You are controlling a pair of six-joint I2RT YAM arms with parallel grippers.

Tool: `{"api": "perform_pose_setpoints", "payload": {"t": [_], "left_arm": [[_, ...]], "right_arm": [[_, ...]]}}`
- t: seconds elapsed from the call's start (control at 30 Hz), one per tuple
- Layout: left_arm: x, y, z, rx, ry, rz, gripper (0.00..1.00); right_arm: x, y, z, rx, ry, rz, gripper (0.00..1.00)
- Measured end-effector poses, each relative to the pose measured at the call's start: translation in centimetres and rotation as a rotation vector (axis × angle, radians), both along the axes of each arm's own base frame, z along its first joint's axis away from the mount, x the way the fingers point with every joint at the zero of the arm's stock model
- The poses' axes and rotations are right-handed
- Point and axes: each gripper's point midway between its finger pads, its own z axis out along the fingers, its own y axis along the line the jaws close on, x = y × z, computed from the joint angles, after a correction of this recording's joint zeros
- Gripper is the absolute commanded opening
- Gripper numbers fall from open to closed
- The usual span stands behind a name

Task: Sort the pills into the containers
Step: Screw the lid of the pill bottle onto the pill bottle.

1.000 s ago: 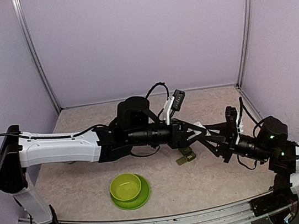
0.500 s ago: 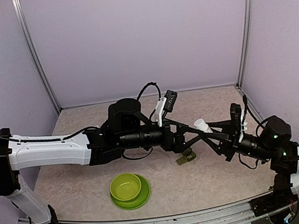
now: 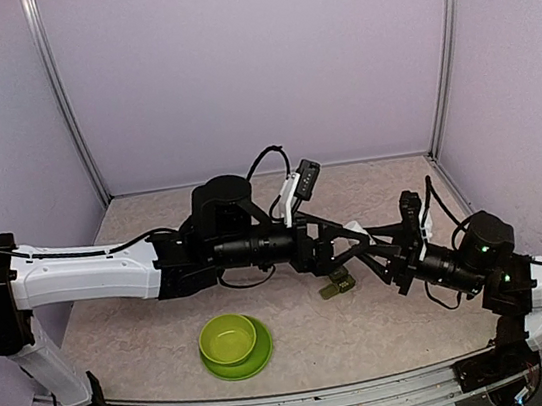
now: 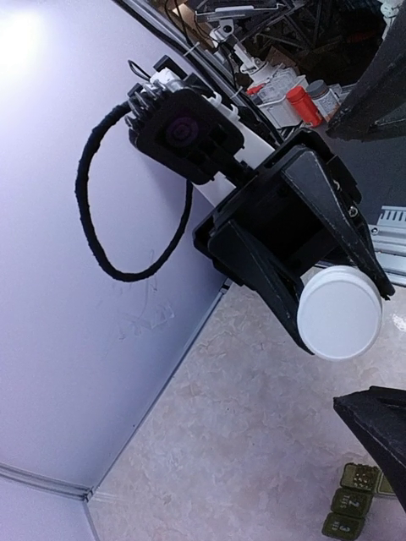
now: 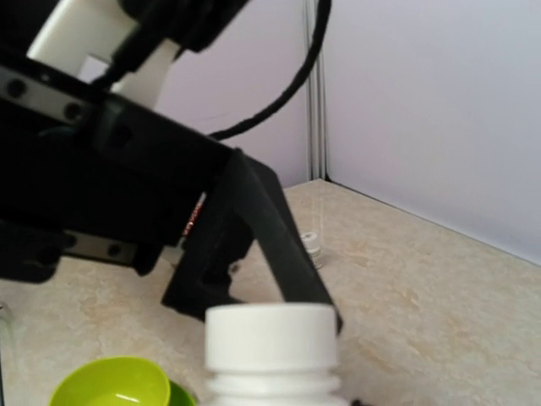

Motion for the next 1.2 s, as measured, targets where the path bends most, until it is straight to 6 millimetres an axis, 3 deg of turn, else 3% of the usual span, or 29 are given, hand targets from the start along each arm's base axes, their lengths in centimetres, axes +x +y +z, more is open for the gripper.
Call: {"api": "perform_pose_setpoints", "payload": {"t": [0.57,1.2], "left_arm": [[-0.7,-0.2,0.0,-0.002,0.007,-0.024,0.99],[-0.3,-0.3,0.5,-0.008,-0.015,-0.008,0.99]], "right_arm": [[0.4,1.3,-0.8,-0.040,0.025,0.004,0.00],[-0.5,4.6,-1.5,-0.067,0.045,0.079,0.00]]}}
